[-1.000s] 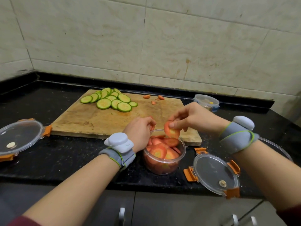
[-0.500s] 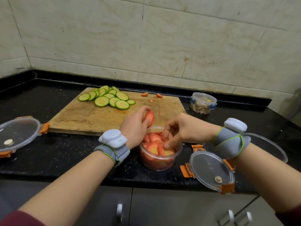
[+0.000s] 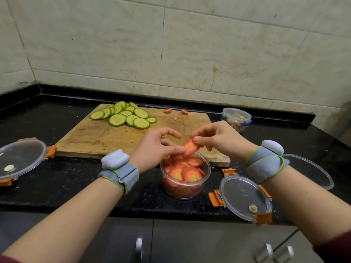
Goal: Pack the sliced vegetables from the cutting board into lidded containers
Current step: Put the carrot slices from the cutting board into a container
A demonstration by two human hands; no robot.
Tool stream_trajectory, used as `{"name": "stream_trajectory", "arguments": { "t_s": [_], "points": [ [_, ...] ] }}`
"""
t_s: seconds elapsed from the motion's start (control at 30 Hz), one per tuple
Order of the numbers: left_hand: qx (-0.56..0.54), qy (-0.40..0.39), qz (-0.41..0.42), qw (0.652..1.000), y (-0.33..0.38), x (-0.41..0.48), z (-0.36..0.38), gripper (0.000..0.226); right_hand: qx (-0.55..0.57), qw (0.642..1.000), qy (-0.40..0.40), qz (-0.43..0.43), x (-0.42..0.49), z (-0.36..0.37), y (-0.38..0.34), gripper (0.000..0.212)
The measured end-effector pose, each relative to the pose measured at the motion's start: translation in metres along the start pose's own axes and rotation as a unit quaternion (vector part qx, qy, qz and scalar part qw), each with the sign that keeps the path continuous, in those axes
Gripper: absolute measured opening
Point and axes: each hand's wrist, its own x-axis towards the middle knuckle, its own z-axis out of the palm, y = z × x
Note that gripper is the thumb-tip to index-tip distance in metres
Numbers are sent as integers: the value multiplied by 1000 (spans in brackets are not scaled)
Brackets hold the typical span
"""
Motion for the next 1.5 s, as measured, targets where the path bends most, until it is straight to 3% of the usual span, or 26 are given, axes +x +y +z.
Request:
{"name": "stream_trajectory", "arguments": {
  "t_s": [0.13, 0.23, 0.47, 0.57, 0.73, 1.07, 1.27, 1.5],
  "points": [
    [42, -42, -30, 998, -4, 0, -7, 18, 32, 995, -75, 55, -1, -15, 0, 11],
    [91, -32, -20, 995, -6, -1, -8, 7, -29, 988, -136, 63, -3, -14, 2, 13],
    [260, 43, 55, 963, -15, -10, 0, 12, -89, 991, -103, -2, -5, 2, 7, 19],
    [262, 35, 59, 963, -18, -11, 0, 13, -136, 987, -86, -15, -7, 0, 4, 13],
    [272, 3, 73, 959, -16, -11, -1, 26, -205, 970, -129, -5, -11, -6, -3, 12],
    [241, 18, 72, 968, -23, -10, 8, 12, -313, 939, -118, -75, -12, 1, 2, 18],
    [245, 4, 68, 967, -22, -8, 9, 12, -253, 957, -139, -40, -11, -6, -1, 11],
    [219, 9, 60, 974, -28, -10, 11, 10, -199, 964, -176, -12, -19, 0, -5, 25]
  ]
}}
